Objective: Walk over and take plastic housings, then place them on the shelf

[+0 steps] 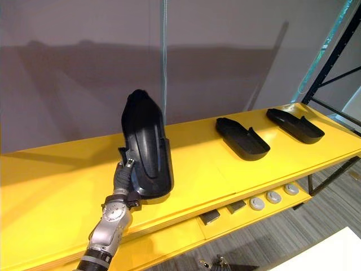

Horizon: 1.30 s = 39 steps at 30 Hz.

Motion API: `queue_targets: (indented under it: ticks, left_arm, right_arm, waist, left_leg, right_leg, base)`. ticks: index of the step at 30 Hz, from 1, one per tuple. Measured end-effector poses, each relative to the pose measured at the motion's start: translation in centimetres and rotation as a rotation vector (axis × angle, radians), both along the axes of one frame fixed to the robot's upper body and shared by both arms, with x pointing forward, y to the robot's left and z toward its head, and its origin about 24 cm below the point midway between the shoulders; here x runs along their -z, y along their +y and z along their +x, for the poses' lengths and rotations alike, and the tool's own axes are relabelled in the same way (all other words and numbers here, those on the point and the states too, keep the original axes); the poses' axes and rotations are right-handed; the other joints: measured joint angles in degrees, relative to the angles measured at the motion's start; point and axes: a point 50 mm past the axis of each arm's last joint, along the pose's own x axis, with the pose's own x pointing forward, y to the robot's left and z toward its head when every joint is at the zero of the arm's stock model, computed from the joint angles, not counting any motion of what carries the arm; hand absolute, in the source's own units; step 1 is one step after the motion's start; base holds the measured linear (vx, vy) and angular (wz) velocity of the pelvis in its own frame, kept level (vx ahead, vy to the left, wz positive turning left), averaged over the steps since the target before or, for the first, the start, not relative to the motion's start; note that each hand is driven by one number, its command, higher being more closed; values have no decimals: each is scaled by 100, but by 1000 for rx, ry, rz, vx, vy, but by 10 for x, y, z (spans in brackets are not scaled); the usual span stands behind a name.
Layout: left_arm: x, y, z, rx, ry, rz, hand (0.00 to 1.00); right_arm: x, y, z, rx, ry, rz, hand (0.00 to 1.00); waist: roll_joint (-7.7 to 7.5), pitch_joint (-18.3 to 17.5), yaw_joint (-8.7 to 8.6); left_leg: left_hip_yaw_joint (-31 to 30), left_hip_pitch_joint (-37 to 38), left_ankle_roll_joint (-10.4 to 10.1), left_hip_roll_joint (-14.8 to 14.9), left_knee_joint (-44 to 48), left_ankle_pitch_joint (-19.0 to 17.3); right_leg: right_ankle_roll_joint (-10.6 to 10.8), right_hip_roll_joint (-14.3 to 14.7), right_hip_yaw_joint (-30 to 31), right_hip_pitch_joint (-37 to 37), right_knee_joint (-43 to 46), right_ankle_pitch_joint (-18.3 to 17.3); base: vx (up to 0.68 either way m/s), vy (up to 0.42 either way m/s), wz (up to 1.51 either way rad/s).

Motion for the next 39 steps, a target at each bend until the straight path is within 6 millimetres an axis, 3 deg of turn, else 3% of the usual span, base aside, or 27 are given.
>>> queue_targets:
  ticks: [4,13,15,21,22,31,39]
  left_arm:
    - [7,5,11,-29,61,20,100]
    - [5,10,33,-80,109,-11,100]
    - [2,11,36,-95,104,-26,100]
    - [-19,10,58,-111,64,-96,100]
    - [-22,9,61,-113,59,-108,0]
    - [-38,3,78,-103,48,-126,0]
    - [-38,-3,78,-89,53,-138,0]
  right_arm:
    - [-2,0,5,-3,-15,-2,0]
    - [-6,-2,9,1,-47,-7,0]
    - [-6,-2,10,2,-49,-7,0]
    - [-7,-1,13,-1,-59,-7,0]
    - [-7,-1,14,-1,-61,-7,0]
    - [-10,1,24,5,-88,4,0]
    - [-10,1,26,5,-91,4,0]
  waist:
    - [0,129,-100]
    - [8,253,-326]
    - [5,256,-345]
    - [11,324,-368]
    - [11,342,-374]
    - [42,538,-487]
    - [41,569,-485]
  left_leg:
    - [-29,-1,-69,36,-396,272]
    - [141,-267,-89,98,-482,285]
    - [173,-265,-159,103,-480,349]
    - [176,-273,-87,109,-454,415]
    - [169,-272,-94,109,-454,412]
    - [113,-285,-227,146,-455,372]
    - [90,-310,-249,144,-457,383]
  right_leg:
    - [-44,84,-24,-160,-99,139]
    - [-41,128,3,-432,-138,175]
    - [-48,123,10,-492,-37,175]
    - [-96,123,-45,-504,25,109]
    - [-109,122,-61,-498,25,92]
    - [-126,130,-150,-502,46,60]
    - [-117,119,-173,-547,112,48]
  base:
    - [-226,-38,4]
    - [-62,-11,-2]
    - [68,-1,-5]
    - [104,-3,1]
    - [42,-7,7]
    - [-27,3,3]
    - [-66,15,2]
